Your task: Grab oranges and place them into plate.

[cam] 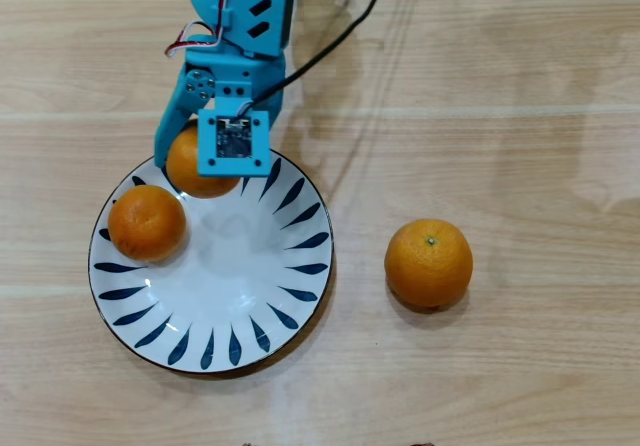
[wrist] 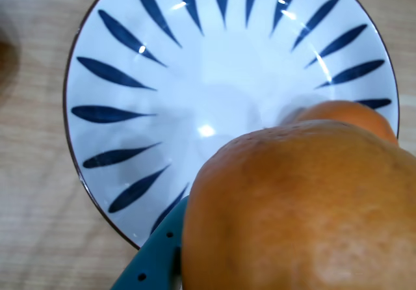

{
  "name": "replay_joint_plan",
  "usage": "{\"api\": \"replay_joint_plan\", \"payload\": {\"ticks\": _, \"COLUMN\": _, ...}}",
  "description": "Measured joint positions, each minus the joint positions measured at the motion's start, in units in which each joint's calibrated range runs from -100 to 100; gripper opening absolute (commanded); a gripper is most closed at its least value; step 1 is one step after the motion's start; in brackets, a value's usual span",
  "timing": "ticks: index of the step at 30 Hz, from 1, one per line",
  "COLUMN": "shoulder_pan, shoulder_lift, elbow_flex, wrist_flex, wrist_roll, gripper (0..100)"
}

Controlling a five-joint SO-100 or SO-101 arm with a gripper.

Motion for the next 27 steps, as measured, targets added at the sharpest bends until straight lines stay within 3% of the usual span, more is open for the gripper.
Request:
{"api": "replay_joint_plan", "payload": {"ticks": 4, "shoulder_pan": -0.1, "shoulder_lift": 0.2, "elbow_flex": 0.1, "wrist_flex": -0.2, "wrist_roll": 0.0, "gripper": 62}}
{"api": "replay_joint_plan", "payload": {"ticks": 20, "shoulder_pan": -5.4, "shoulder_lift": 0.2, "elbow_flex": 0.4, "wrist_flex": -0.2, "wrist_roll": 0.0, "gripper": 62}}
{"api": "replay_joint_plan", "payload": {"ticks": 23, "shoulder_pan": -10.1, "shoulder_lift": 0.2, "elbow_flex": -2.3, "wrist_flex": 0.3, "wrist_roll": -0.2, "gripper": 57}}
{"api": "replay_joint_plan", "payload": {"ticks": 27, "shoulder_pan": -17.7, "shoulder_lift": 0.2, "elbow_flex": -8.8, "wrist_flex": 9.9, "wrist_roll": 0.0, "gripper": 41}}
